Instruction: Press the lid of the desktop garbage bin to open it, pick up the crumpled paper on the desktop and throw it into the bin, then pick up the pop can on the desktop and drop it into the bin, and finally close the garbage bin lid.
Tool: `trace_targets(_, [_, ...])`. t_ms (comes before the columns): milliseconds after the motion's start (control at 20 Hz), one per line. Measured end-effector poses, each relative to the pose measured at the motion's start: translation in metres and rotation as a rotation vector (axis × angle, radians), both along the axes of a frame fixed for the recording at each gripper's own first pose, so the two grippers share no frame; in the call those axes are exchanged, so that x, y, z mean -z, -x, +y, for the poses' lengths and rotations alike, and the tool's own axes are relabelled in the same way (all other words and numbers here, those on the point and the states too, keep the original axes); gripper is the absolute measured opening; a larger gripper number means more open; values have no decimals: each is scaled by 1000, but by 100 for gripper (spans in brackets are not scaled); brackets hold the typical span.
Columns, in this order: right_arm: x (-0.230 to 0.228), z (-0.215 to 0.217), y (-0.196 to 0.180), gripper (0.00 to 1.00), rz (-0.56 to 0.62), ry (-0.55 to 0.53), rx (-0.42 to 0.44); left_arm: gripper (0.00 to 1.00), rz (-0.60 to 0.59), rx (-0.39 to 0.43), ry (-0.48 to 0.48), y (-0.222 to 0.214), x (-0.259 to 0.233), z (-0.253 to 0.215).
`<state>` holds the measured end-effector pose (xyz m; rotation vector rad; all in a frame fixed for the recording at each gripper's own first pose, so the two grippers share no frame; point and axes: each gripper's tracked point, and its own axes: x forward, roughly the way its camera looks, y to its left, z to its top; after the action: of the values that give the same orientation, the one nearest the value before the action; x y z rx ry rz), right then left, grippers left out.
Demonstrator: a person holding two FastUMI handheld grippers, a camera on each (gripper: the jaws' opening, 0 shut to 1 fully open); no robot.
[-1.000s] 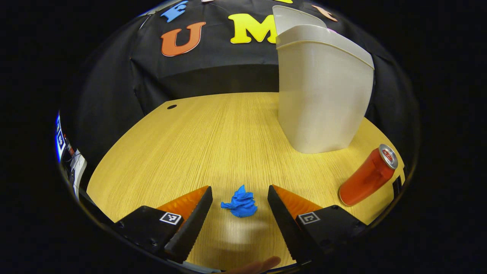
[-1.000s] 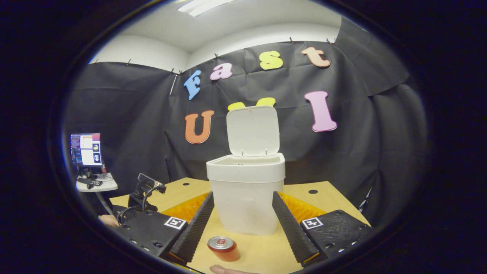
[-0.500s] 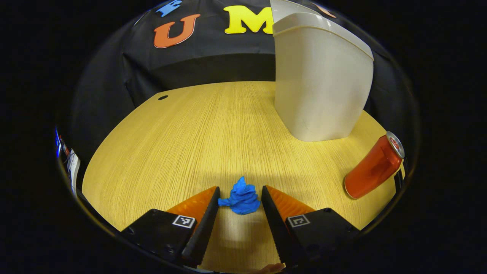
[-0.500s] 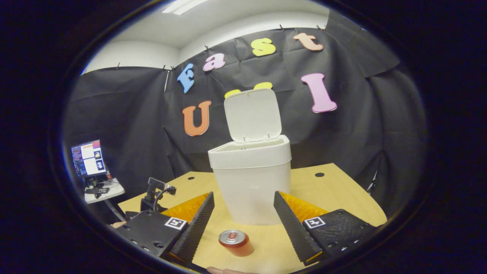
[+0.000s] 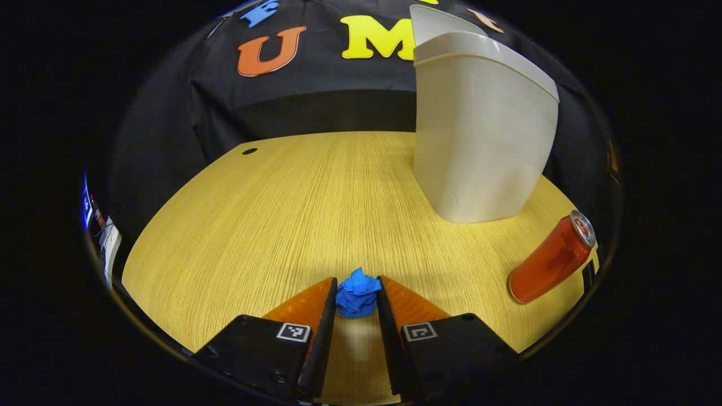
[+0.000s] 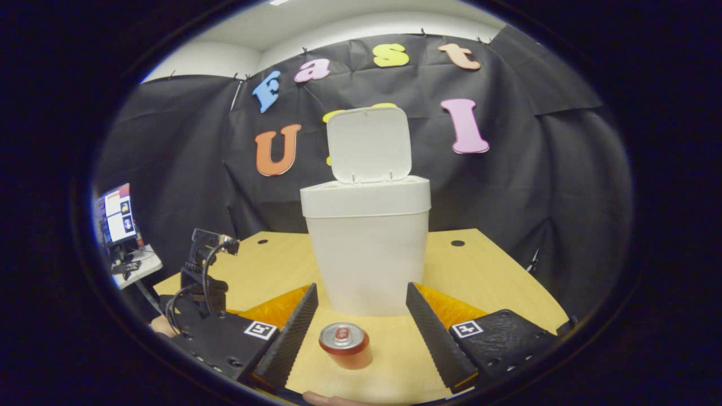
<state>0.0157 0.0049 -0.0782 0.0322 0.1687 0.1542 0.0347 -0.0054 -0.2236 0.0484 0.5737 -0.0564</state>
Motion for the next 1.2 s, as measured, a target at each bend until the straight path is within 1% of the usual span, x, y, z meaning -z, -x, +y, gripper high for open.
trace_targets(100, [18, -1, -1, 96, -9, 16, 29, 45, -41, 5, 1, 3, -15, -1])
trace_targets(200, [35, -2, 0, 96, -30, 55, 50, 46, -89, -5, -8, 5, -31, 3])
trace_targets(300, [59, -3, 0, 96, -33, 85, 31, 46, -134, -27, -13, 5, -43, 9])
trace_targets(350, [70, -2, 3, 94, -21, 76, -1, 45, -160, -38, -11, 4, -48, 10])
trace_targets(400, [71, 2, 7, 96, -54, 20, -46, 45, -180, -45, -2, 2, -59, 10])
trace_targets(450, [70, 4, 12, 98, -50, -12, -68, 45, -192, -49, 14, -1, -66, 8])
trace_targets(500, [72, 7, 13, 95, -57, -31, -100, 45, -201, -50, 28, 1, -68, 7])
trace_targets(550, [72, 8, 10, 96, -65, -28, -118, 45, -204, -49, 37, 2, -67, 5])
trace_targets(600, [76, 7, 10, 96, -67, -8, -117, 45, -206, -47, 40, 4, -67, 3])
trace_targets(650, [79, 5, 9, 94, -67, 9, -106, 45, -206, -44, 41, 6, -66, 0])
trace_targets(700, [83, 4, 9, 97, -65, 17, -99, 45, -201, -37, 49, 6, -63, -3])
trace_targets(800, [87, 6, 10, 96, -48, -5, -116, 45, -185, -28, 61, 6, -59, -7])
trace_targets(900, [88, 7, 11, 96, -37, -25, -124, 45, -178, -34, 50, 6, -57, -6])
trace_targets(1050, [94, 3, 8, 96, -23, 0, -100, 45, -177, -31, 46, 6, -58, -6])
trace_targets(1200, [104, 8, 7, 97, 8, 0, -115, 46, -181, -29, 37, 5, -58, -6])
